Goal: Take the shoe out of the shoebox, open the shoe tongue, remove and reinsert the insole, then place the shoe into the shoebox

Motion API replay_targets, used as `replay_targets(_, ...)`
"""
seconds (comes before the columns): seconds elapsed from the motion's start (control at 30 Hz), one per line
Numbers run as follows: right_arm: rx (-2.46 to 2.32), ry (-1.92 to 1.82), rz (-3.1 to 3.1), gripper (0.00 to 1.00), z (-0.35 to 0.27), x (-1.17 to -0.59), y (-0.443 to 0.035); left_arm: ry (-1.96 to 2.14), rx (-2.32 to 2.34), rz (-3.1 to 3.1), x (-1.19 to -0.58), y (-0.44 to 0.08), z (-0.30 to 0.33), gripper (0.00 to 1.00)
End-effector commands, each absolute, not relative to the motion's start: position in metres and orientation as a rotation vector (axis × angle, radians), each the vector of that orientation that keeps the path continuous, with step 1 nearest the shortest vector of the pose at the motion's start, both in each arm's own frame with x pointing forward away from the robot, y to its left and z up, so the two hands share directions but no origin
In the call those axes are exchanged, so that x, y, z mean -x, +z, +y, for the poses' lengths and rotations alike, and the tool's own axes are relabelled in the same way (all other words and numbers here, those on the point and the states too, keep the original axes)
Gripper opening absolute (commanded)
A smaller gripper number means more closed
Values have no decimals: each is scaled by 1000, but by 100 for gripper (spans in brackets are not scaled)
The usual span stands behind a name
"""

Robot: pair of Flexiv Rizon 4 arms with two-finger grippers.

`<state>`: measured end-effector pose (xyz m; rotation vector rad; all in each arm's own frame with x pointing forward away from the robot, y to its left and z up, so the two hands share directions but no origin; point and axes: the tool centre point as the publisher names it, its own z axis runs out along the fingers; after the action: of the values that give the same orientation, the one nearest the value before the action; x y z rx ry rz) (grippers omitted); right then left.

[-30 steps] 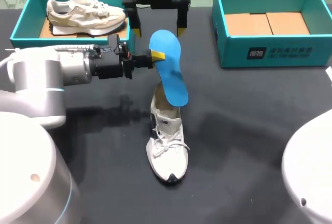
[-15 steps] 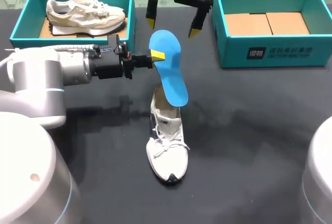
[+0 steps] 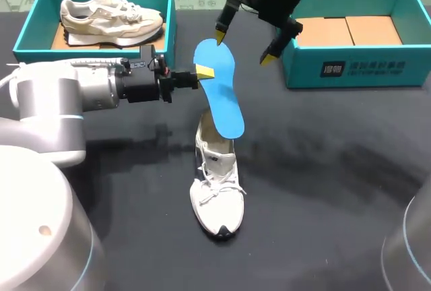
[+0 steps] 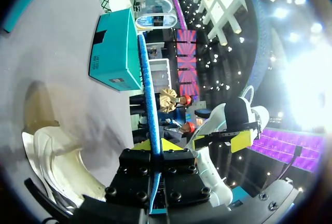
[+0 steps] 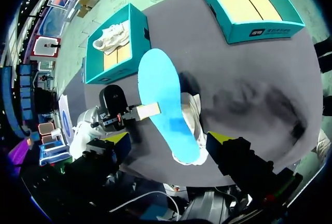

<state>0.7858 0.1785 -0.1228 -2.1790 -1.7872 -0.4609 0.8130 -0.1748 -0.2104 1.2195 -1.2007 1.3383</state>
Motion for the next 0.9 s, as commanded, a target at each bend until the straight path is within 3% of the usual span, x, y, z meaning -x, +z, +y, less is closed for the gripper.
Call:
replay_targets(0.03,1789,-978,-1462,100,167,-779,-129,1335,-1220,-1203,-813,-210,-174,0)
replay_targets(0.9,1576,-1118,-1304,100,159,-787,-162,1335,-1220,-1203,-813,-210,-174,0)
